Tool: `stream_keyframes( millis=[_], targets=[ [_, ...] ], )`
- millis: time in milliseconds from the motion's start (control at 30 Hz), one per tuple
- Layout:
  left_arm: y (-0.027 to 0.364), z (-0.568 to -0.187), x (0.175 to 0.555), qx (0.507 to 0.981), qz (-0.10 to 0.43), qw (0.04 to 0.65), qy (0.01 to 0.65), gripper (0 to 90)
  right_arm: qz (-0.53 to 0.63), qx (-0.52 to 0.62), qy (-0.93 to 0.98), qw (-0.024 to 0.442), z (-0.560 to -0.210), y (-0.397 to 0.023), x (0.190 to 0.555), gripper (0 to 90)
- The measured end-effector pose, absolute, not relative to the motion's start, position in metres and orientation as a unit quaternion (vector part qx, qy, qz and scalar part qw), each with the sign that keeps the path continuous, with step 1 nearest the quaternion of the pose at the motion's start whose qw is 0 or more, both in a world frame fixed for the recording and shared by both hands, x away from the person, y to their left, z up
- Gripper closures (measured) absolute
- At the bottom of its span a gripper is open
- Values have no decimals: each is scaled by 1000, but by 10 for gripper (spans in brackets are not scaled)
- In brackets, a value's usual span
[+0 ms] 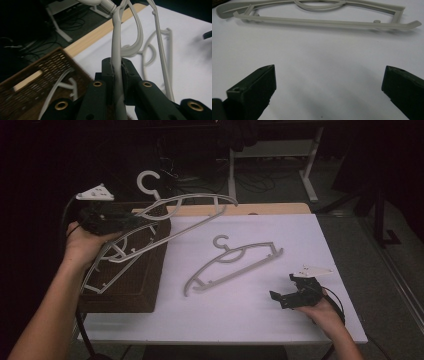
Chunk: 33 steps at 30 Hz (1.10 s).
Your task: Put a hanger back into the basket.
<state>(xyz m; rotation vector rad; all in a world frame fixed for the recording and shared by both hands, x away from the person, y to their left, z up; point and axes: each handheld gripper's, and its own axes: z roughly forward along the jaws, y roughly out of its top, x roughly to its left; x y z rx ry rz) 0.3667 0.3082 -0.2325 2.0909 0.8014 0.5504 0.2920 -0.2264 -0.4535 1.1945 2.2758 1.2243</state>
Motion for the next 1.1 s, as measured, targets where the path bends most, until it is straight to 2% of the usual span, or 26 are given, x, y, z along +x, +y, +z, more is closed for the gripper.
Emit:
stream_keyframes(
  millis=[733,1100],
  targets=[
    [435,-257,354,778,281,349,441,822,416,419,793,152,-455,-227,292,0],
    [465,-287,358,773,284,298,483,822,412,420,794,153,-455,-226,293,0]
  ],
)
